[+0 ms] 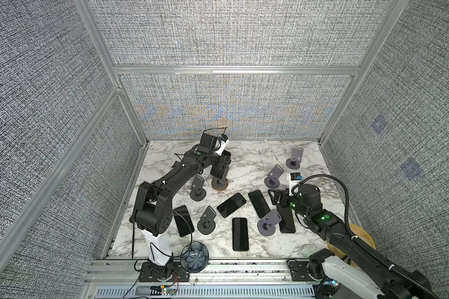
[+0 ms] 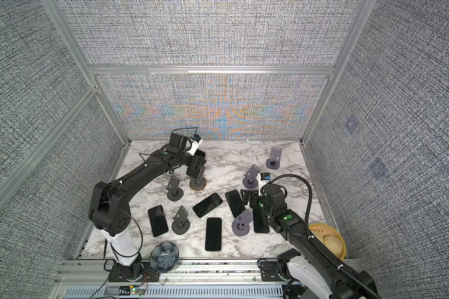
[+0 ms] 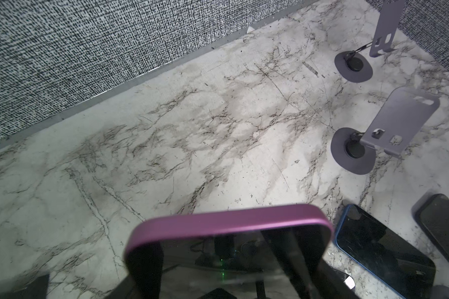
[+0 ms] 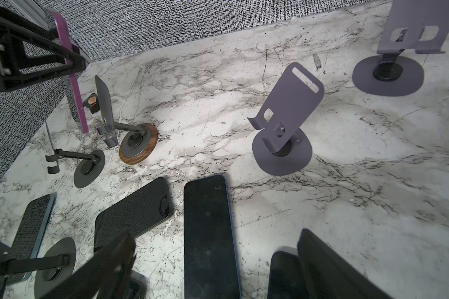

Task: Remove the phone from the phone stand
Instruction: Remove the phone from the phone stand, then place the phone at the center of the table.

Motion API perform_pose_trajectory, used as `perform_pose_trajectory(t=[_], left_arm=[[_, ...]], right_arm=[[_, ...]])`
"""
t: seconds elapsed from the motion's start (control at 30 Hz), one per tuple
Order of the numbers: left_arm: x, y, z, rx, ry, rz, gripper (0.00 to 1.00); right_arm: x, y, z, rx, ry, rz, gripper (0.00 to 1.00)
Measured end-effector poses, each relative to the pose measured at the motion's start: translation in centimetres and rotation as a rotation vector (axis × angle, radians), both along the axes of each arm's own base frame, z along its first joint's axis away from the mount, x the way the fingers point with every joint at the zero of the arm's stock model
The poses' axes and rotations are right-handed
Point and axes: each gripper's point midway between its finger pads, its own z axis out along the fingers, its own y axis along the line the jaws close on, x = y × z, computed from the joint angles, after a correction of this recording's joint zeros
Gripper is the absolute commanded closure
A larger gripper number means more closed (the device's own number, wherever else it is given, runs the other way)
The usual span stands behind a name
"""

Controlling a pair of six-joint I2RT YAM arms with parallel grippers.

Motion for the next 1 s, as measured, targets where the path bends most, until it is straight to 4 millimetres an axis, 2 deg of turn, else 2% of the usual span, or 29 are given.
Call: perform_pose_trajectory(t=[0.17,0.4,0.63,0.83,1.0], left_arm=[[-0.3,-0.8,3.2,-0.047,-0.029,-0.004,0.47],[-2.4,-4.8,5.2,-0.091,-0.035,-0.088,0.48],[-4.3,-9.9,2.3,-0.081,0.025,-0.196,0.48],[-4.1,-12.0,0.9,-0.068,0.040,-0.222,0.48],[-3.9,-13.7,-2.4,-0.041,0.084,-0.243,0.48]], right_arm=[[0.0,-0.2,0.3,-0.001,-0.010,-0.009,0.01],[0.0,-0.9,1.0,-0.007,-0.038,-0.042,0.01],[-0.4,-2.3,1.1,-0.022,-0.057,-0.107,0.01],[-0.7,-3.1,1.3,-0.021,-0.072,-0.147,0.01],[-0.8,-3.5,1.4,-0.023,-0.078,-0.161,0.01]])
